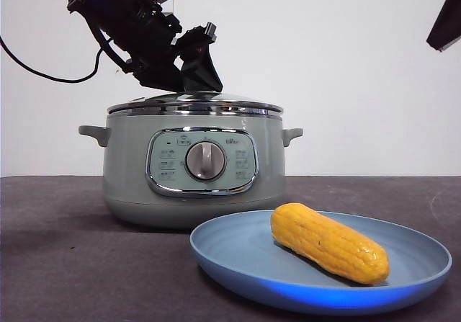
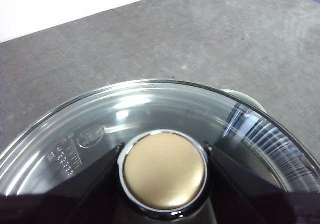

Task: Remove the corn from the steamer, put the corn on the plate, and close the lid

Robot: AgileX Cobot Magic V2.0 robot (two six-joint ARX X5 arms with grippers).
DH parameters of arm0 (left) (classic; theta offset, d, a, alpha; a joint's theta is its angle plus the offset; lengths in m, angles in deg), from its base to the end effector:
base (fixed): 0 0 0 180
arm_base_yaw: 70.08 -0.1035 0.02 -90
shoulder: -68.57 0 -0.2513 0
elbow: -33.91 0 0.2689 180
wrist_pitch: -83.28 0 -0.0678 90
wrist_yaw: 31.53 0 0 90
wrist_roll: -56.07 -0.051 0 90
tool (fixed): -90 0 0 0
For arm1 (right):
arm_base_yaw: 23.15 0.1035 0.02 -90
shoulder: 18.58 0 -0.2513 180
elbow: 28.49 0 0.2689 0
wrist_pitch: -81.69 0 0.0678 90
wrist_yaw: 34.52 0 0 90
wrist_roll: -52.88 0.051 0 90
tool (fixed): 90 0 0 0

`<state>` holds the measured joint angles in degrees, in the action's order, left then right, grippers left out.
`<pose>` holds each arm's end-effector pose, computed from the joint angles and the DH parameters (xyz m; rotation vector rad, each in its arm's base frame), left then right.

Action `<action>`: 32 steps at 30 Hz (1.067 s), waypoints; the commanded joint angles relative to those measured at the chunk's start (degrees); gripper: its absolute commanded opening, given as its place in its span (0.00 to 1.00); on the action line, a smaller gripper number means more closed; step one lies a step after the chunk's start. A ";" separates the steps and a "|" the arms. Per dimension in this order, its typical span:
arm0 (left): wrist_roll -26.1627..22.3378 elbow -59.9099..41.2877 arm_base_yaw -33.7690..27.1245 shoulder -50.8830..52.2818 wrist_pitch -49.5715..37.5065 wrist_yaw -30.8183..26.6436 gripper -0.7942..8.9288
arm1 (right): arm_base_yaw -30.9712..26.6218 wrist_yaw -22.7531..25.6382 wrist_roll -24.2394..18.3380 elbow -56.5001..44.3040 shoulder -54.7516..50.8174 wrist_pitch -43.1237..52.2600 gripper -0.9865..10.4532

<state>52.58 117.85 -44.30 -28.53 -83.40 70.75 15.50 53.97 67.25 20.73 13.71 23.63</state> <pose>0.3719 -0.1916 0.2392 0.1129 0.4475 -0.6664 0.1196 0.0974 0.2379 -0.0021 0.7705 0.5766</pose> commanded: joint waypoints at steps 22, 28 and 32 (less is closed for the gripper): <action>-2.16 -0.48 0.79 -0.94 4.17 -2.84 0.68 | 0.15 -0.04 0.37 0.15 -0.07 0.24 0.50; -2.10 -0.46 0.74 1.88 4.87 -3.04 0.68 | 0.15 -0.04 0.37 0.15 -0.07 0.22 0.50; -2.10 -0.46 0.74 5.22 7.06 -3.02 0.68 | 0.15 -0.04 0.37 0.15 -0.07 0.22 0.50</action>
<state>50.55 117.98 -43.65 -24.53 -76.01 67.77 15.50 53.97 67.25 20.73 13.71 23.63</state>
